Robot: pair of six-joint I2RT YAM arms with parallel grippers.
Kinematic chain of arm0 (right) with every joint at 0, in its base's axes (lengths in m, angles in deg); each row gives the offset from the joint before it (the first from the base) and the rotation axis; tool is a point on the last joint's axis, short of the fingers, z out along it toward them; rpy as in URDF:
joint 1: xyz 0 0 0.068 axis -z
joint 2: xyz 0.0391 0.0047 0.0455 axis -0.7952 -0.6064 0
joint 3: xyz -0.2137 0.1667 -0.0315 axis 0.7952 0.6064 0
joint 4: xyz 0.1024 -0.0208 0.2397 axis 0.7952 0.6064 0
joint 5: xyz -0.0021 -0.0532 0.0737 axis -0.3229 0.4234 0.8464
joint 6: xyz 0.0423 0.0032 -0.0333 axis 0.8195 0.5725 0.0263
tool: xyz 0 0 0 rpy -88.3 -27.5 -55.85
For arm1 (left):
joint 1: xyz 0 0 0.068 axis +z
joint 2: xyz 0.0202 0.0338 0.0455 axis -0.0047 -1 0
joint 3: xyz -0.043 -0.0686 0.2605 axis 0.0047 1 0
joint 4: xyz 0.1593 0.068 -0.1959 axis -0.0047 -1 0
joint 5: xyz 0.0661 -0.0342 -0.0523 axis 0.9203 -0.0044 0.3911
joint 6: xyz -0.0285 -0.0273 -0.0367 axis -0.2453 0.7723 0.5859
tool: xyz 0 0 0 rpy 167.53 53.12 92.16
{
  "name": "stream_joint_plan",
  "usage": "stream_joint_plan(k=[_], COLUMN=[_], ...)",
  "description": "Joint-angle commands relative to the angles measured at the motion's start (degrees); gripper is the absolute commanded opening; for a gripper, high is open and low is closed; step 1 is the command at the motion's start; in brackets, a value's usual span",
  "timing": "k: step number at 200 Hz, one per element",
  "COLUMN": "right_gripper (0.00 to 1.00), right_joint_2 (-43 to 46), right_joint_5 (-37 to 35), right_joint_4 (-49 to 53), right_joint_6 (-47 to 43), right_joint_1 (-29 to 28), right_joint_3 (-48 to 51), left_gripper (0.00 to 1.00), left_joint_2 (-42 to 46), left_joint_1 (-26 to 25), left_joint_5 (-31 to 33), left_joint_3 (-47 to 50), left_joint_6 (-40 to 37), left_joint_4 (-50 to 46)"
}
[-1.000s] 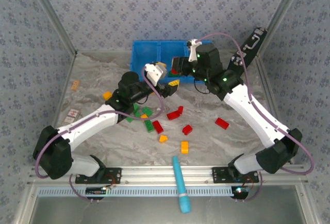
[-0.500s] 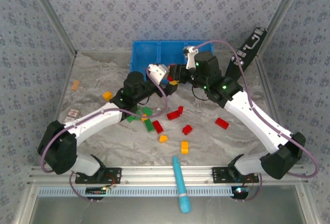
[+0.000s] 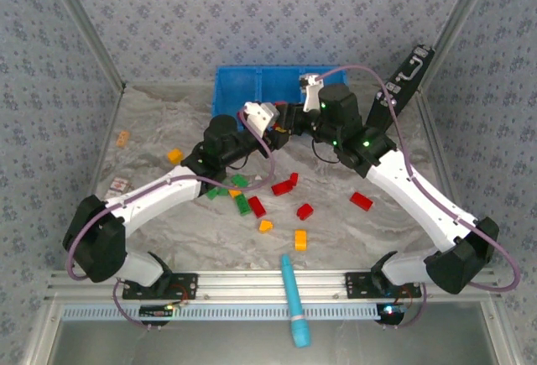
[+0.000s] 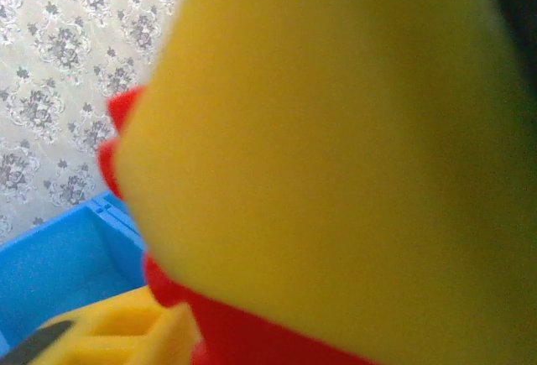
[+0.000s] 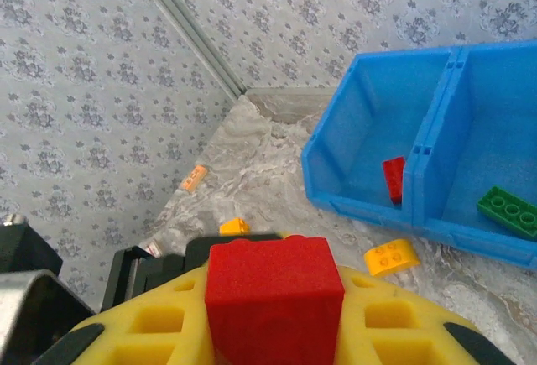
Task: Sort the legos into containers by color
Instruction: Place the lego in the container.
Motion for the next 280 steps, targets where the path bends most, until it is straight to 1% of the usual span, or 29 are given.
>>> stream_joint_plan(k=[1,23,43,52,55,67,84,102,115,121,135,146,160,173,190,201,210,229,236,245,262,280], right_gripper=[0.25,0.26,0.26,0.28,0.29,0.34,0.37,0.49,0.61,0.65,0.68,0.69,0.69,0.69,0.69,0.69,0.72,0.77,0.88,0.93,0.96,0.98], right_joint_2=[2.2,2.7,3.0,3.1,3.2,3.8,5.3,6.7,8.4,9.4,11.9,13.1,13.9,14.9,16.7,17.7,17.8,16.5,15.9,15.4,14.9,12.1], right_joint_5=[1.3,1.2,1.0,0.7,0.6,0.1,-0.2,1.4,1.6,1.3,-0.8,-1.4,-1.8,-0.9,0.3,0.4,1.0,0.9,0.9,1.2,1.2,0.3], right_joint_4=[1.8,2.0,2.2,2.7,3.0,4.1,5.2,6.4,7.9,9.0,13.1,18.7,26.2,29.7,31.3,31.8,32.3,33.9,34.2,33.9,31.5,30.1], right_joint_6=[-0.1,0.1,0.2,0.2,0.1,-0.3,-0.5,0.0,-0.1,-0.4,-1.2,0.3,2.3,4.4,7.1,8.1,10.5,12.0,12.9,14.3,17.0,16.2], right_joint_1=[-0.4,-0.3,0.2,0.5,0.6,1.5,4.2,7.4,9.6,10.6,13.1,15.9,20.6,24.5,28.5,30.0,30.9,32.4,32.9,33.5,34.2,34.8], right_joint_3=[1.6,2.5,2.8,2.8,2.8,3.0,3.7,4.7,6.1,6.7,8.6,9.6,14.0,18.7,25.8,29.5,31.8,34.5,35.3,36.4,38.5,38.2], left_gripper=[0.38,0.31,0.24,0.22,0.23,0.22,0.20,0.19,0.19,0.19,0.19,0.19,0.18,0.18,0.17,0.19,0.19,0.19,0.19,0.19,0.19,0.19], left_joint_2=[-0.6,-0.5,-0.4,-0.4,-0.4,-0.6,-1.3,-2.1,-3.0,-3.6,-5.4,-7.3,-10.0,-12.8,-16.7,-19.4,-21.7,-26.8,-28.9,-31.6,-35.9,-39.9], left_joint_1=[1.3,1.9,2.4,2.8,2.9,3.8,6.0,8.0,8.8,9.2,10.6,12.2,14.2,15.4,16.6,17.2,17.6,18.7,19.0,19.2,19.3,19.7], left_joint_5=[3.2,5.3,8.9,10.4,11.0,14.5,15.2,15.2,15.8,16.4,17.1,17.3,17.4,18.7,19.5,19.8,20.0,18.2,17.7,16.9,16.2,15.7], left_joint_3=[-2.0,-1.5,-1.5,-1.5,-1.6,-2.0,-2.5,-2.3,-3.3,-4.2,-7.1,-9.8,-13.2,-16.3,-20.4,-22.8,-25.0,-30.2,-32.6,-35.6,-40.3,-44.3], left_joint_6=[2.4,3.8,5.0,5.7,6.0,7.7,10.3,12.6,11.6,10.6,9.0,9.3,9.9,9.8,9.5,9.5,9.9,10.8,11.3,11.4,10.9,10.9], left_joint_4=[4.8,5.5,4.5,3.9,3.7,2.1,0.5,1.8,1.3,0.4,-2.9,-6.0,-9.9,-13.3,-17.4,-20.0,-22.2,-26.9,-29.4,-32.3,-36.4,-39.7])
